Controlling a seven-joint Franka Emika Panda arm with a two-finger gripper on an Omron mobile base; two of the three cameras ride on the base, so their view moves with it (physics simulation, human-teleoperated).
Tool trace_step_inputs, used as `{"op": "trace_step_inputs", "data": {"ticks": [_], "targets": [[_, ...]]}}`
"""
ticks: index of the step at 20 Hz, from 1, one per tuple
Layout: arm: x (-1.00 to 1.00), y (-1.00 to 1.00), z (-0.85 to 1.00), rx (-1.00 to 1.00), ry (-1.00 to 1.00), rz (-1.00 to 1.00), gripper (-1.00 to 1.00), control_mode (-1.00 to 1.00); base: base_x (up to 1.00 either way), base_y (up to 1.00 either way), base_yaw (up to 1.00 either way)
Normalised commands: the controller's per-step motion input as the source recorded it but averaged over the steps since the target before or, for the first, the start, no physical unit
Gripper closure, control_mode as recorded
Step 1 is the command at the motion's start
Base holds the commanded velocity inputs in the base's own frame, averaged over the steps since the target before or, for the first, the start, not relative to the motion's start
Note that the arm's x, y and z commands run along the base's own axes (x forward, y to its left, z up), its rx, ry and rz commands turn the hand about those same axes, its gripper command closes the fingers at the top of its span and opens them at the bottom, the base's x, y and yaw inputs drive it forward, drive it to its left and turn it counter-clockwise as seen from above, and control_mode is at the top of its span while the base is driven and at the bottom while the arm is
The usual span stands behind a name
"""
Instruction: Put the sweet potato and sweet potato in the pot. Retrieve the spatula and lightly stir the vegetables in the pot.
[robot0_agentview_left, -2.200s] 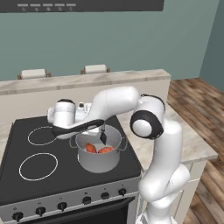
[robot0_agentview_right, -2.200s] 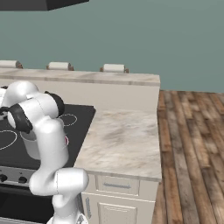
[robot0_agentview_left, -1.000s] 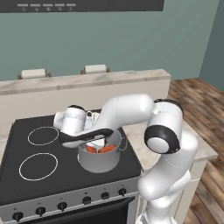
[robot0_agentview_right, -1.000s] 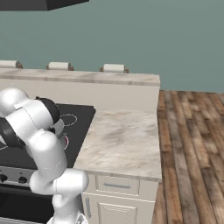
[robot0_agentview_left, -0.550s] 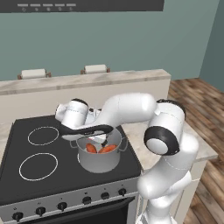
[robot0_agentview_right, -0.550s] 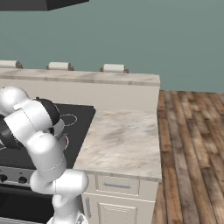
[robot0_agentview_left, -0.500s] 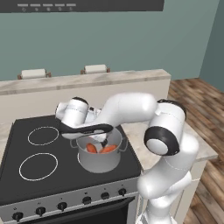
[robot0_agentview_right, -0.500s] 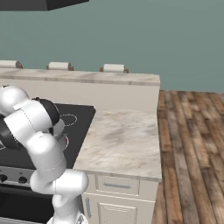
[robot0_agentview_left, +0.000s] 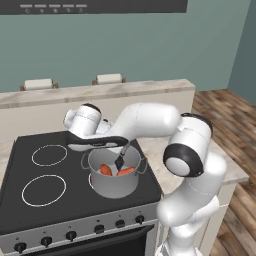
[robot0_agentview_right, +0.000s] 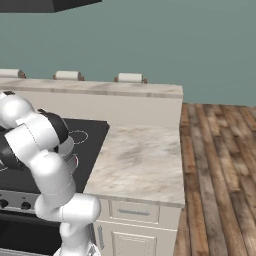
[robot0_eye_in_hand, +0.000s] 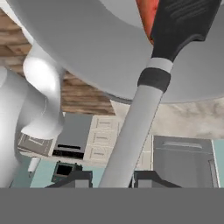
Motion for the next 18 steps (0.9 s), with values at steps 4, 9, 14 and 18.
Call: {"op": "trace_step_inputs", "data": {"ticks": [4, 9, 14, 18], "targets": [[0.0, 0.0, -0.33, 0.0, 0.1, 0.0, 1.0, -1.0, 0.0, 0.0, 0.0], [0.0, 0.06, -0.62, 0.0, 0.09, 0.0, 1.0, -1.0, 0.0, 0.0, 0.0], [0.0, 0.03, -0.07, 0.0, 0.03, 0.0, 1.0, -1.0, 0.0, 0.0, 0.0], [0.0, 0.04, 0.27, 0.0, 0.03, 0.01, 1.0, -1.0, 0.0, 0.0, 0.0]]}}
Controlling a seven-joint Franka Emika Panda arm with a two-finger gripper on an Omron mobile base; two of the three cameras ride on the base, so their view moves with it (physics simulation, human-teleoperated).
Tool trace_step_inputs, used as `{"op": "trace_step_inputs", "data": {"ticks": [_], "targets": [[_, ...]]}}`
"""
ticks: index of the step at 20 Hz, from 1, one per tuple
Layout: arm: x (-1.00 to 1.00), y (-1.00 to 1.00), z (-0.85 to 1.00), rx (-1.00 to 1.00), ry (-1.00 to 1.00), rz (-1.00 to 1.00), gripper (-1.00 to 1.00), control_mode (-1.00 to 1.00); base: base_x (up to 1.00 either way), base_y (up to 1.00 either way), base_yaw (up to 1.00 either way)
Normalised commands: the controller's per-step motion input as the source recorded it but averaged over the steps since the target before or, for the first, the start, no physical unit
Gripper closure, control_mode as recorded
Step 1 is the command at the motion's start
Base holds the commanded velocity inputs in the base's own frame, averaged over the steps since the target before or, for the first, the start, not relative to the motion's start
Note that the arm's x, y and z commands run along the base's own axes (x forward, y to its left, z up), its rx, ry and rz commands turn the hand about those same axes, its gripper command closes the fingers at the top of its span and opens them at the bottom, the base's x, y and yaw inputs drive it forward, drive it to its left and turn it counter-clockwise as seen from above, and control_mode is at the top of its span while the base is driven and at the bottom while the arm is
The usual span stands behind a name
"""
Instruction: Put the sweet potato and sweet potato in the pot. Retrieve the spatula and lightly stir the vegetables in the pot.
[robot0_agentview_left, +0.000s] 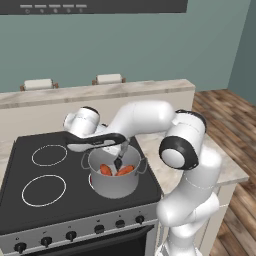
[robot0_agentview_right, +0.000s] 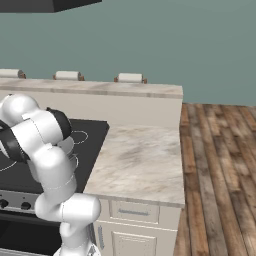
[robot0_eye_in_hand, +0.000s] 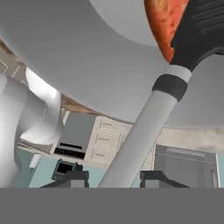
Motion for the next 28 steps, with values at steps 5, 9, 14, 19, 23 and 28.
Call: {"op": "trace_step_inputs", "data": {"ticks": [5, 9, 14, 19, 23, 28], "targets": [[0.0, 0.09, 0.39, 0.01, 0.03, 0.03, 1.0, -1.0, 0.0, 0.0, 0.0], [0.03, 0.16, 0.08, 0.0, 0.02, 0.03, 1.0, -1.0, 0.0, 0.0, 0.0], [0.0, 0.32, -0.11, 0.01, 0.01, 0.07, 1.0, -1.0, 0.0, 0.0, 0.0], [-0.01, 0.19, -0.17, 0.0, 0.02, 0.09, 1.0, -1.0, 0.0, 0.0, 0.0], [0.21, 0.0, -0.17, 0.0, 0.0, 0.0, 1.0, -1.0, 0.0, 0.0, 0.0], [0.36, 0.0, -0.48, 0.0, 0.0, 0.0, 1.0, -1.0, 0.0, 0.0, 0.0]]}}
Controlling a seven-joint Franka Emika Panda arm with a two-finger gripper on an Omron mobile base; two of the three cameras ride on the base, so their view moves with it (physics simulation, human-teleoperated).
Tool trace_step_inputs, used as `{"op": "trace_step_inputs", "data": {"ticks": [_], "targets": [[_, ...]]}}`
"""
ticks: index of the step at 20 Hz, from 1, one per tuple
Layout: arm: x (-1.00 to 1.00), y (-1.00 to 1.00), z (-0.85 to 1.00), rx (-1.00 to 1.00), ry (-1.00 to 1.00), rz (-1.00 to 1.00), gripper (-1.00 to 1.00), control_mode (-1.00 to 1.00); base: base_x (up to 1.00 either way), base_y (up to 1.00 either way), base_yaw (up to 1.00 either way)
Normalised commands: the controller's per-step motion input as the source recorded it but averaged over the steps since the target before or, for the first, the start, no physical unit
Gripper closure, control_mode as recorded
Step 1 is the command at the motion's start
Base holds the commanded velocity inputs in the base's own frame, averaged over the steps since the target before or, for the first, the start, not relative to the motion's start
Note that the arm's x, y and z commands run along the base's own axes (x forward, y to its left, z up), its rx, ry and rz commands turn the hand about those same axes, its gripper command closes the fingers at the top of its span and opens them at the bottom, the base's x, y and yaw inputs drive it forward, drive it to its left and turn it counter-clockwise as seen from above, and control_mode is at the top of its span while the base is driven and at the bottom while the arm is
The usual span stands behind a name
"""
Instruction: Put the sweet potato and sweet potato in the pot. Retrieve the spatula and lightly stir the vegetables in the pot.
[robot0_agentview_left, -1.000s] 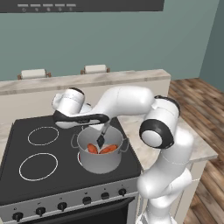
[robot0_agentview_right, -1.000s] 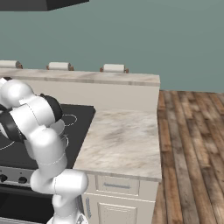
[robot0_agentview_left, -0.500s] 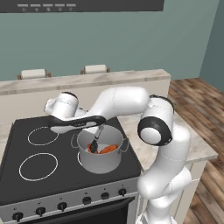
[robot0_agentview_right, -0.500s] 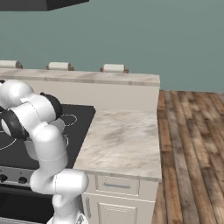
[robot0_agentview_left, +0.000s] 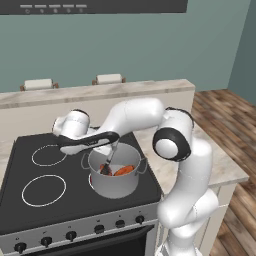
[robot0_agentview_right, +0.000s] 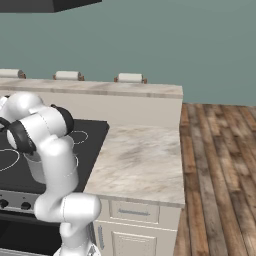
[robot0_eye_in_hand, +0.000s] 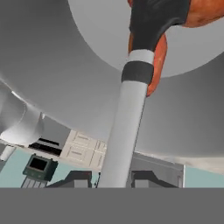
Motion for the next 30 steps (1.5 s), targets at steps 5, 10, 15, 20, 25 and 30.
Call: {"op": "trace_step_inputs", "data": {"ticks": [5, 10, 15, 20, 25, 30], "targets": [[0.25, 0.0, -0.23, 0.0, -0.02, 0.0, 1.0, -1.0, 0.0, 0.0, 0.0], [0.03, 0.0, 0.18, 0.0, -0.06, 0.0, 1.0, -1.0, 0.0, 0.0, 0.0], [0.04, 0.03, 0.21, 0.0, -0.03, 0.0, 1.0, -1.0, 0.0, 0.0, 0.0], [0.2, 0.0, 0.0, 0.0, -0.07, 0.0, 1.0, -1.0, 0.0, 0.0, 0.0], [0.3, 0.0, -0.03, 0.0, -0.11, 0.0, 1.0, -1.0, 0.0, 0.0, 0.0], [0.01, 0.0, -0.16, 0.0, -0.03, 0.0, 1.0, -1.0, 0.0, 0.0, 0.0]]}}
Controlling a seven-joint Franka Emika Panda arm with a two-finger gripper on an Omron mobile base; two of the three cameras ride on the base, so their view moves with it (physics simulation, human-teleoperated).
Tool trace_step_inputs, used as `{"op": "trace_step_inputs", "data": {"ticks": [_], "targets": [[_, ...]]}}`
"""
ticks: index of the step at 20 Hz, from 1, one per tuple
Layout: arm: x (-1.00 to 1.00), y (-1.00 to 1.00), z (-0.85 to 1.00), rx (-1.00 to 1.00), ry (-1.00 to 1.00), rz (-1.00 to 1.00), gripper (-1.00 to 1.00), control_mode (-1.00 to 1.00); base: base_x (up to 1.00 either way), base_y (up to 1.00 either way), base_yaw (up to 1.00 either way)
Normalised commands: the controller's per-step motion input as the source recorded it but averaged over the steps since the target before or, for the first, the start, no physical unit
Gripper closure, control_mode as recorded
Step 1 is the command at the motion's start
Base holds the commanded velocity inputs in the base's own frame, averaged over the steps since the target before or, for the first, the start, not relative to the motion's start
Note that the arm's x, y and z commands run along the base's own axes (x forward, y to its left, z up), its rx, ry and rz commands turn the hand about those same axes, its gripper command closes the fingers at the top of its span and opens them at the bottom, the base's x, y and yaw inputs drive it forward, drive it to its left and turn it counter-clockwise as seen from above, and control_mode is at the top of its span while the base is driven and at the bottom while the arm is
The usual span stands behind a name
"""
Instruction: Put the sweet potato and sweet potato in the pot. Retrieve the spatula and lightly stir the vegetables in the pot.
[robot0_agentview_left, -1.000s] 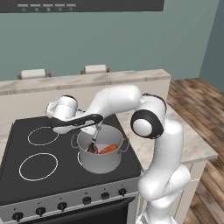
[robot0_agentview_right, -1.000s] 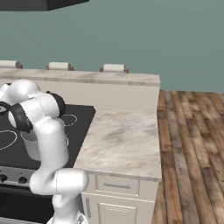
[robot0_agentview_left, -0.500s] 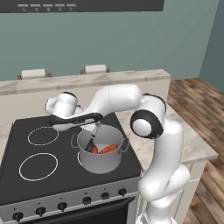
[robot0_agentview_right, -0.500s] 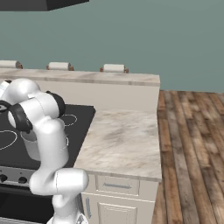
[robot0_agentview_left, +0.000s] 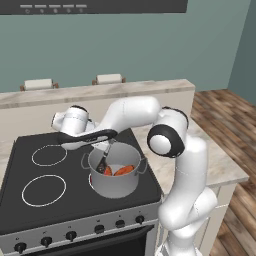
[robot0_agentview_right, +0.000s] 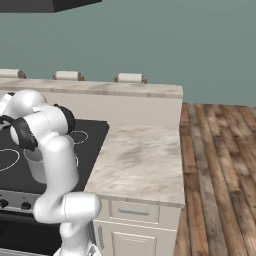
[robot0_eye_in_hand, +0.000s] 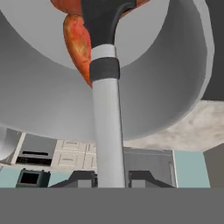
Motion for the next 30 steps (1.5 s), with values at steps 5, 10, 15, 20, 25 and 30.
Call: {"op": "trace_step_inputs", "data": {"ticks": [5, 10, 15, 20, 25, 30], "targets": [[0.0, -0.02, -0.02, 0.0, 0.0, 0.0, 1.0, -1.0, 0.0, 0.0, 0.0], [0.0, -0.39, 0.0, -0.08, 0.0, 0.0, 1.0, -1.0, 0.0, 0.0, 0.0], [0.0, -0.43, 0.0, -0.11, 0.0, 0.0, 1.0, -1.0, 0.0, 0.0, 0.0], [0.01, -0.14, 0.22, -0.03, 0.0, 0.01, 1.0, -1.0, 0.0, 0.0, 0.0], [0.0, 0.01, 0.3, 0.0, 0.0, 0.02, 1.0, -1.0, 0.0, 0.0, 0.0], [0.0, -0.02, 0.22, -0.03, 0.05, 0.01, 1.0, -1.0, 0.0, 0.0, 0.0]]}}
